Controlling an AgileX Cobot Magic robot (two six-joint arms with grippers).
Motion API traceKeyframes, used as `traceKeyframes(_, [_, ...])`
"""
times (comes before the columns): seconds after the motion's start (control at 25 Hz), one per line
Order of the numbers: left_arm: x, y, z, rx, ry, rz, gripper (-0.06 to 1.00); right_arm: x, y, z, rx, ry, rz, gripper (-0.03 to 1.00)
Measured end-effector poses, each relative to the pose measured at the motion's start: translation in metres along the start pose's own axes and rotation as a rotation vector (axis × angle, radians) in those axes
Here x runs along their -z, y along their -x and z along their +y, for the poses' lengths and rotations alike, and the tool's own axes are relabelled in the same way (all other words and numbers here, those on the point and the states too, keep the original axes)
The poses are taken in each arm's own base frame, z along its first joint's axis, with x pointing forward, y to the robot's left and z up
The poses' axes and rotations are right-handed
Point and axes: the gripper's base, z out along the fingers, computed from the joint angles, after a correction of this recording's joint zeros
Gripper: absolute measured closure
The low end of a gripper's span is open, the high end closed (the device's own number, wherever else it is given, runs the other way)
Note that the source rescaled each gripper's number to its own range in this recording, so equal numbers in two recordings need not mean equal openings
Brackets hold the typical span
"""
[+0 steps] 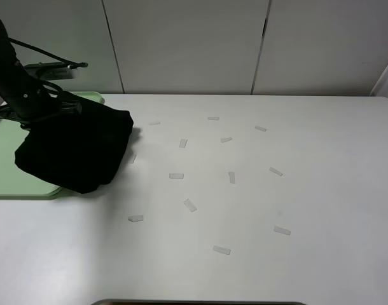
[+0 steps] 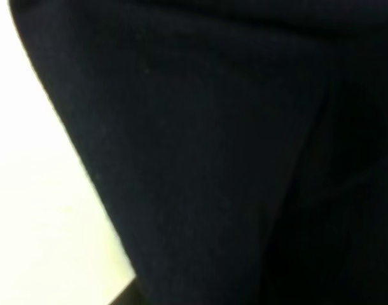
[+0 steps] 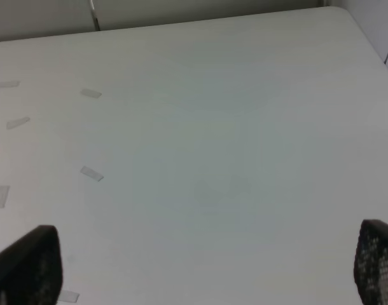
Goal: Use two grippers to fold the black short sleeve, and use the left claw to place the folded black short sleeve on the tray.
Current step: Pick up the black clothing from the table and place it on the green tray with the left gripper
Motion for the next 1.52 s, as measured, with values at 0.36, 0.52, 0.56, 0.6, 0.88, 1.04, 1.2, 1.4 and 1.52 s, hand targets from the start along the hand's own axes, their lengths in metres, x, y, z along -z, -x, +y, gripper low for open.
traceKeyframes(0.36, [0.002, 0.007, 0.048, 0.064, 0.028, -0.062, 0.79, 0.000, 0.000, 0.000, 0.000, 0.000, 0.000, -0.03])
traceKeyframes(0.52, [-0.004, 0.008, 0.064, 0.083, 0.039, -0.060, 0.79, 0.000, 0.000, 0.000, 0.000, 0.000, 0.000, -0.03])
traceKeyframes(0.56, [-0.008, 0.009, 0.068, 0.076, 0.042, -0.062, 0.79, 0.000, 0.000, 0.000, 0.000, 0.000, 0.000, -0.03])
traceKeyframes(0.6, [-0.010, 0.009, 0.071, 0.068, 0.044, -0.062, 0.79, 0.000, 0.000, 0.000, 0.000, 0.000, 0.000, -0.03])
traceKeyframes(0.88, [-0.019, 0.011, 0.091, 0.072, 0.059, -0.078, 0.79, 0.000, 0.000, 0.000, 0.000, 0.001, 0.000, -0.03])
traceKeyframes(1.04, [-0.017, 0.011, 0.102, 0.085, 0.067, -0.085, 0.79, 0.000, 0.000, 0.000, 0.000, 0.001, 0.000, -0.03])
traceKeyframes(1.2, [-0.017, 0.011, 0.104, 0.089, 0.069, -0.090, 0.79, 0.000, 0.000, 0.000, 0.000, 0.001, 0.000, -0.03])
traceKeyframes(1.4, [-0.017, 0.013, 0.105, 0.087, 0.074, -0.116, 0.65, 0.000, 0.000, 0.000, 0.000, 0.001, 0.000, -0.03])
traceKeyframes(1.52, [-0.016, 0.016, 0.105, 0.087, 0.080, -0.150, 0.09, 0.000, 0.000, 0.000, 0.000, 0.001, 0.000, -0.03])
